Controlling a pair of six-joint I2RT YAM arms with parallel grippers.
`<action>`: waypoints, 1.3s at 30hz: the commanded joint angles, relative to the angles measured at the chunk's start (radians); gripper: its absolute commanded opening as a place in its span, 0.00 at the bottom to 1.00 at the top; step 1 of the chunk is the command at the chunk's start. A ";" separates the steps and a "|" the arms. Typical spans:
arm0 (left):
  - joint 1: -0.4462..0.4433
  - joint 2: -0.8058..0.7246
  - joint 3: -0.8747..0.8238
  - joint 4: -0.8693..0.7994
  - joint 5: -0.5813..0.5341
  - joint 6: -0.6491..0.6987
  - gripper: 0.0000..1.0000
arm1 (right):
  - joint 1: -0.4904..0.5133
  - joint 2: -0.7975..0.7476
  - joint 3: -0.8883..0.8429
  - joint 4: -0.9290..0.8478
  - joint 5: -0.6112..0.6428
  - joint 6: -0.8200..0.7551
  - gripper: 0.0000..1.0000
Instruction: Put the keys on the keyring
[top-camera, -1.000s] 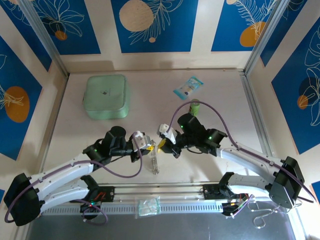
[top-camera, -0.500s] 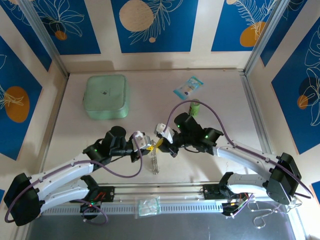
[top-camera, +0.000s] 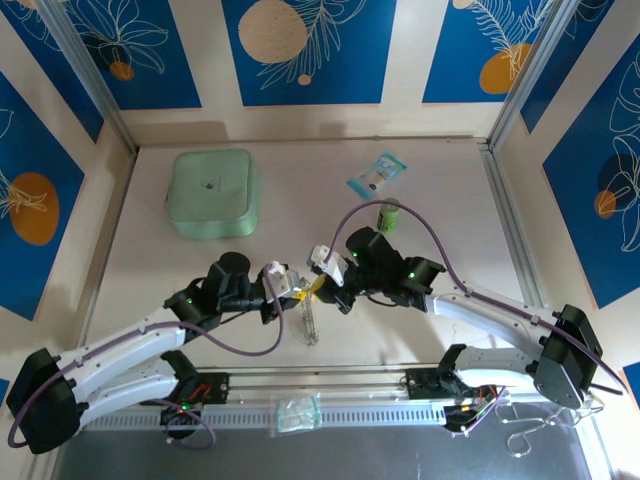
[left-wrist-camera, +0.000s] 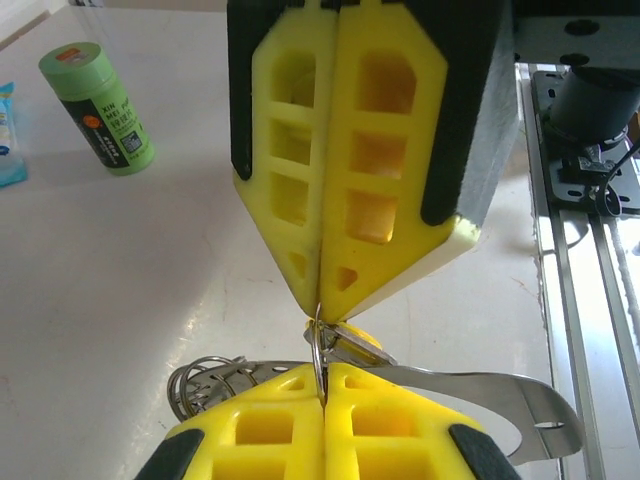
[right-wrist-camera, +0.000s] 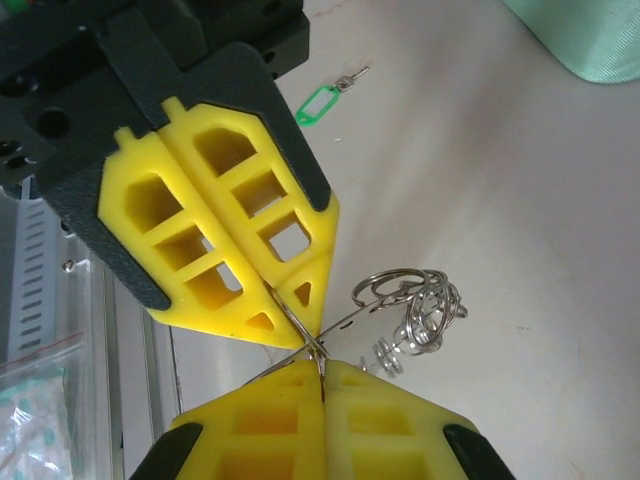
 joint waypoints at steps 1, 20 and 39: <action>-0.012 -0.022 0.004 0.037 0.052 0.010 0.00 | -0.001 0.009 0.045 0.024 0.104 0.066 0.00; -0.012 -0.082 -0.089 0.209 0.077 0.050 0.00 | -0.015 -0.013 -0.011 0.044 -0.006 0.133 0.00; -0.019 -0.045 -0.129 0.443 0.300 -0.021 0.00 | -0.009 -0.156 -0.193 0.187 -0.081 -0.169 0.00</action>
